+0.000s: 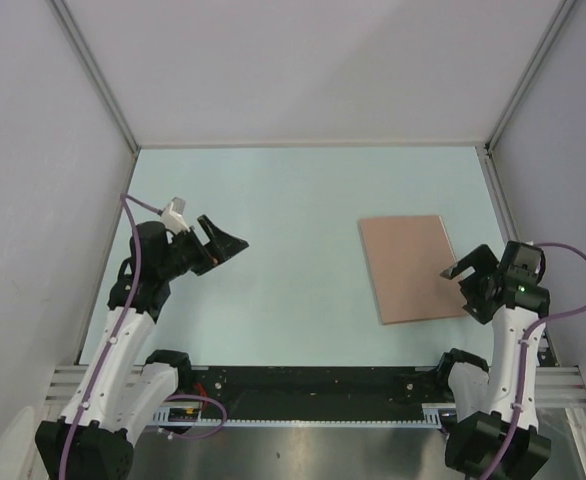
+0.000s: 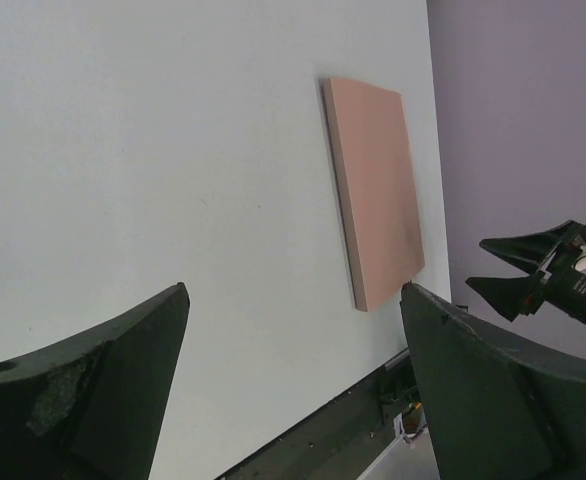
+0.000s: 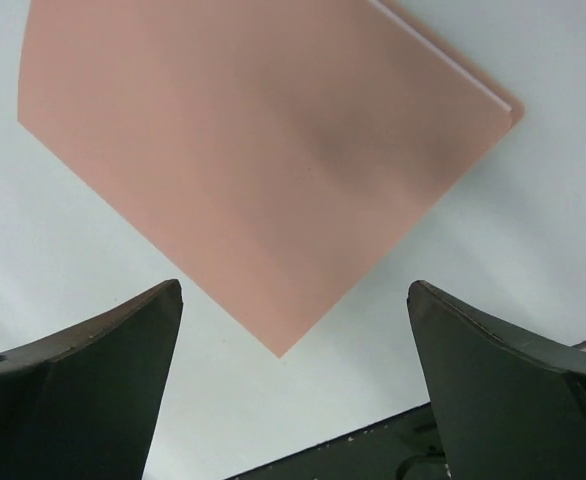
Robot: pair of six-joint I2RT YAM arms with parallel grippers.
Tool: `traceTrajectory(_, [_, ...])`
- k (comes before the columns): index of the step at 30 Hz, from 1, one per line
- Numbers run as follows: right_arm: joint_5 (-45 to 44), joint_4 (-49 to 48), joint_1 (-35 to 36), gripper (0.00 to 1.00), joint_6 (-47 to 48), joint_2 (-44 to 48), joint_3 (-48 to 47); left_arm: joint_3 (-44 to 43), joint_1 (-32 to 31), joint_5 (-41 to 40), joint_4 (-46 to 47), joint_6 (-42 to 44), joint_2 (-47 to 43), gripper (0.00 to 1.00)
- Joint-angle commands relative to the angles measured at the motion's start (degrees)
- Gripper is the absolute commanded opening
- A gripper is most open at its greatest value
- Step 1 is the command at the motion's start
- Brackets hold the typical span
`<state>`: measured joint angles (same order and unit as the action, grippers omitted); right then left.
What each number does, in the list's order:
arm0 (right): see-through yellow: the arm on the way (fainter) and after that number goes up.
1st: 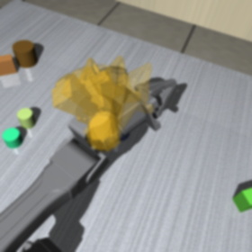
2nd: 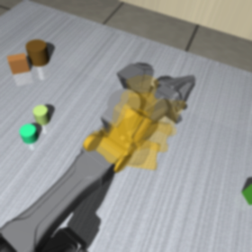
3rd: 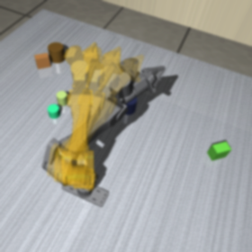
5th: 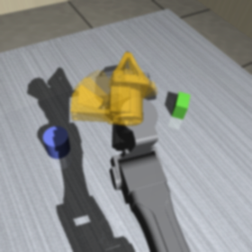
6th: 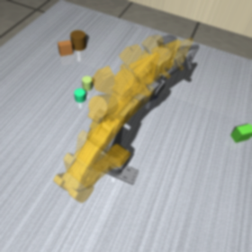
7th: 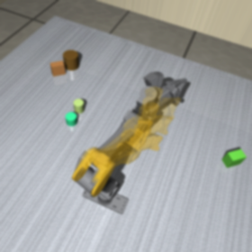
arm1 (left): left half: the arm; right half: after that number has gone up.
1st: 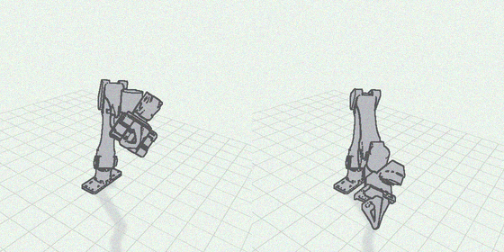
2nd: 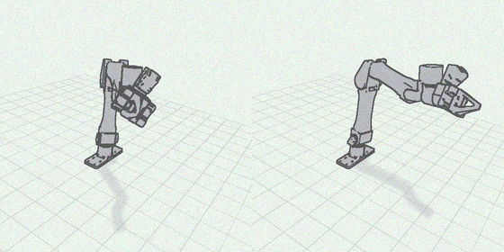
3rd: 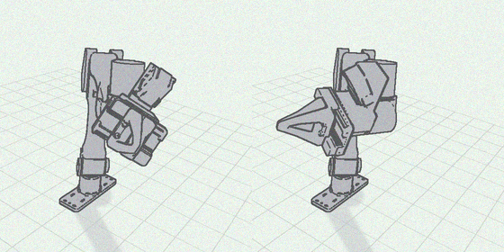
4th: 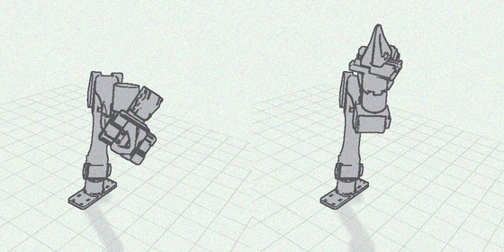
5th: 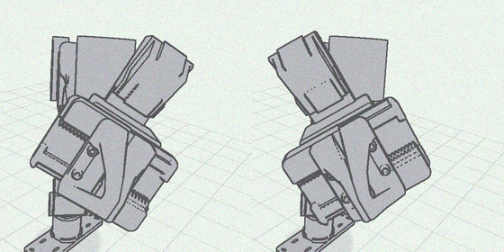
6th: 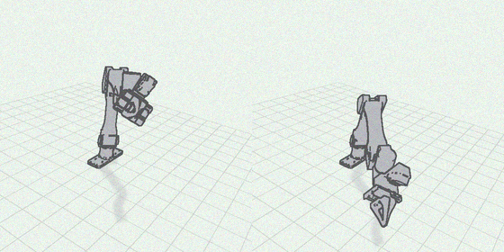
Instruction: Put the files into the folder
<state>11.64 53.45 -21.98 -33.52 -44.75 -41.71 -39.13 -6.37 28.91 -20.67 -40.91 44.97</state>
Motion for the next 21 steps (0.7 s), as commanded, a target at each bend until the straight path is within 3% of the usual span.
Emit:
traceTrajectory(1, [-4.8,-1.5,2.1,1.00,4.5,-0.1,-4.9,0.1,-0.4,0.9,1.7,0.7,0.1,0.93])
traceTrajectory(3, [-6.4,-5.4,5.6,1.00,5.1,0.0,-8.7,-0.1,-0.3,0.6,1.7,0.8,0.1,0.93])
traceTrajectory(6, [-18.5,-7.5,21.3,1.00,4.9,-3.5,-15.6,-1.7,-0.3,0.0,0.6,1.8,0.6,0.93])
traceTrajectory(7, [-25.2,-7.7,31.7,1.00,5.0,-5.0,-20.3,-3.2,-0.5,-0.1,0.1,2.4,1.2,0.93])
traceTrajectory(10, [-31.8,-5.5,43.5,1.00,5.8,-12.5,-32.4,-6.8,-0.8,-0.4,-1.0,2.4,1.8,0.94])
traceTrajectory(11, [-33.3,-6.0,50.9,1.00,6.6,-13.9,-34.3,-8.3,-0.8,-0.4,-1.7,2.6,2.1,0.95])
traceTrajectory(14, [-42.3,-9.8,64.0,1.00,9.9,-15.4,-39.7,-15.3,-1.3,-0.3,-4.2,3.6,2.7,0.99])
traceTrajectory(16, [-45.6,-12.7,68.1,1.00,11.5,-13.5,-41.6,-19.7,-1.8,-0.1,-4.4,4.3,2.7,1.00])
traceTrajectory(21, [-41.3,-18.0,69.5,1.00,17.3,-10.9,-48.1,-28.2,-2.7,-1.6,-6.5,4.8,2.3,1.00])
